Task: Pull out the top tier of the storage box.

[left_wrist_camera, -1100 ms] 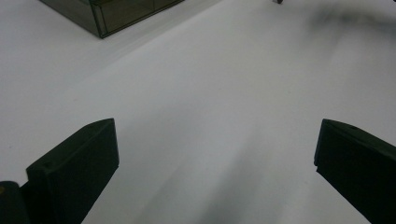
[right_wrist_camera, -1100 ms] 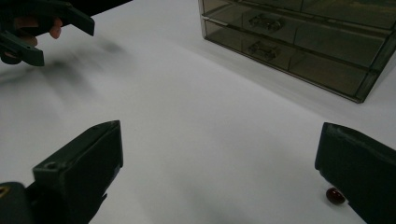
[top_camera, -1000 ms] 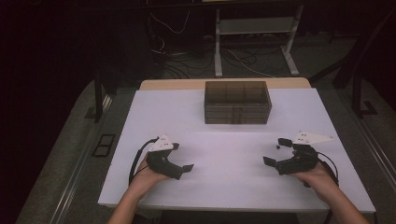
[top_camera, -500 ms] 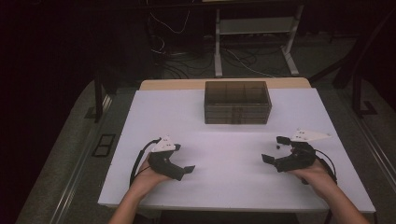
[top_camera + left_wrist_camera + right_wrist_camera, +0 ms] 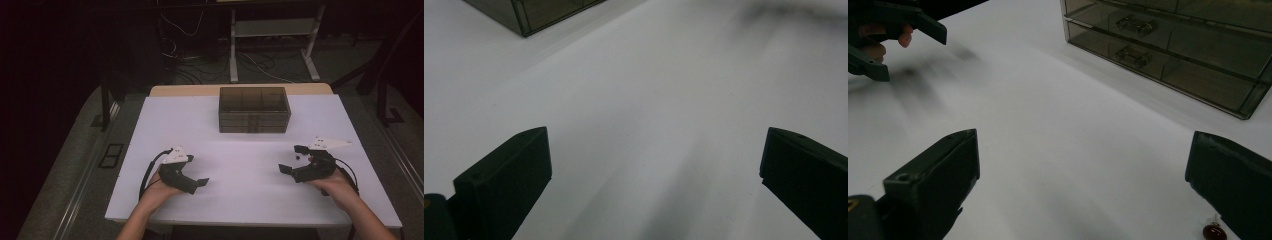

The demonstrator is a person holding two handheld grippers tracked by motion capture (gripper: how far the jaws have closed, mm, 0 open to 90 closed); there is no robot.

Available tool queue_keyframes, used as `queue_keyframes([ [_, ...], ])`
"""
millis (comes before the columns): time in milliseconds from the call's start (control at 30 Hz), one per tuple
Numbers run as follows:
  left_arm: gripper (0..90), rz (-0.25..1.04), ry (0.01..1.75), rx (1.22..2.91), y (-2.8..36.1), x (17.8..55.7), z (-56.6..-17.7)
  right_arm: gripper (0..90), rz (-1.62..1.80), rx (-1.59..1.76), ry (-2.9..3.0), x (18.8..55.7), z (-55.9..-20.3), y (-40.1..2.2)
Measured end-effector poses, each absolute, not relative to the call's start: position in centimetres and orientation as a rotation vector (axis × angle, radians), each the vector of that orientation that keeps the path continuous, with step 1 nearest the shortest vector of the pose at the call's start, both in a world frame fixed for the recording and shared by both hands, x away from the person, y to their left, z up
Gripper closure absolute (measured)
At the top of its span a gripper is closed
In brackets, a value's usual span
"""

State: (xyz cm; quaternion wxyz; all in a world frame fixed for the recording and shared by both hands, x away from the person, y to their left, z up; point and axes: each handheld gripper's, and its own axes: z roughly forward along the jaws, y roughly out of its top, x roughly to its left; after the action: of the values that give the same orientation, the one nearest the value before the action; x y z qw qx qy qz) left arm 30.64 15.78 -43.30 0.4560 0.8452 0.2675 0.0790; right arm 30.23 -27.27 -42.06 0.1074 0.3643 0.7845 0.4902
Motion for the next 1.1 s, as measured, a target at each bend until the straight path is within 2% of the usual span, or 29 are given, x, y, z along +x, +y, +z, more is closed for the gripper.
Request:
queue_keyframes([
  [1100,0.0,0.194,0.657,2.092,15.6,30.5,-43.4,0.5,1.474,1.044,2.309,32.0,-41.4,-25.9],
])
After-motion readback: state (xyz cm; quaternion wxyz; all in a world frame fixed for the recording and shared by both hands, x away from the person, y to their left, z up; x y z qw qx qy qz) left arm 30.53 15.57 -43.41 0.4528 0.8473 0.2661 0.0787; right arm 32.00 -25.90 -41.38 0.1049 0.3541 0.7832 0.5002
